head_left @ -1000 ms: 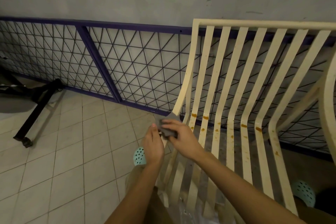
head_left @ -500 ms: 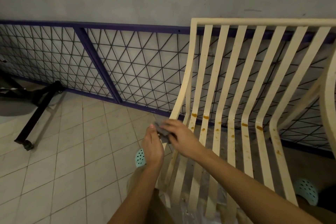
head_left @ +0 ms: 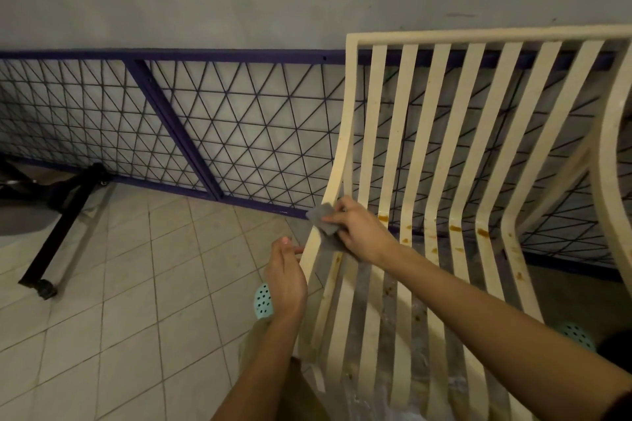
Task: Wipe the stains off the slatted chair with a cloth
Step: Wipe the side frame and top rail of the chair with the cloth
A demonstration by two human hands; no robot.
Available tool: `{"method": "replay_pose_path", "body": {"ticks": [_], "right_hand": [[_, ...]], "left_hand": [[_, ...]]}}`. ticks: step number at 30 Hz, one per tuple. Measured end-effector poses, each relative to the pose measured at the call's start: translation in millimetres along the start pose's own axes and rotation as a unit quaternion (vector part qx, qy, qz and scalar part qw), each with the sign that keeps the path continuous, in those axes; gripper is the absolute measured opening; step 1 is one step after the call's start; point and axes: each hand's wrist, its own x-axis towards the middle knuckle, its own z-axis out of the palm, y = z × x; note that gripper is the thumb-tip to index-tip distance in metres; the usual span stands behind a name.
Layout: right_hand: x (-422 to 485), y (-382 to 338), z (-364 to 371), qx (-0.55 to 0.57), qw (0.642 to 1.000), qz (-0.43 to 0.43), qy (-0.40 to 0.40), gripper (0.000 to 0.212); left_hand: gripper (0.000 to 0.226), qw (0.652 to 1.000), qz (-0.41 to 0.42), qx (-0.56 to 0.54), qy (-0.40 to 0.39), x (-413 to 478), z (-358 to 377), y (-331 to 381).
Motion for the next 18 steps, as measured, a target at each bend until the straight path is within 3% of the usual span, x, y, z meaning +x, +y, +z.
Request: {"method": "replay_pose_path", "body": {"ticks": [1,5,9,13,18], "right_hand": [[1,-1,-1,-0.005,1.0,0.007,-0.004,0.032],[-14,-27,-1,-0.042,0.983,-0.134,-0.119,0.034],[-7,-9,-5,-0.038,0.995,-0.035,-0.081,0.04],[-27,-24,0,-0.038,0.982,-0.119,-0.143,0.039],[-22,-14,-5,-0.053,0.993,-0.052,-0.096,0.043]], "left_hand": [[0.034,1.0,-0.002,-0.003,0.001,0,0,-1],[0.042,1.0,-0.004,-0.008,0.0,0,-1,0],[0.05,1.0,0.0,0.009,-0.004,0,1,1],[0.047,1.0,0.01,0.004,-0.004,-1,-1,1],[0.051,0.999,0.022,0.028,-0.005,0,1,-5]]}}
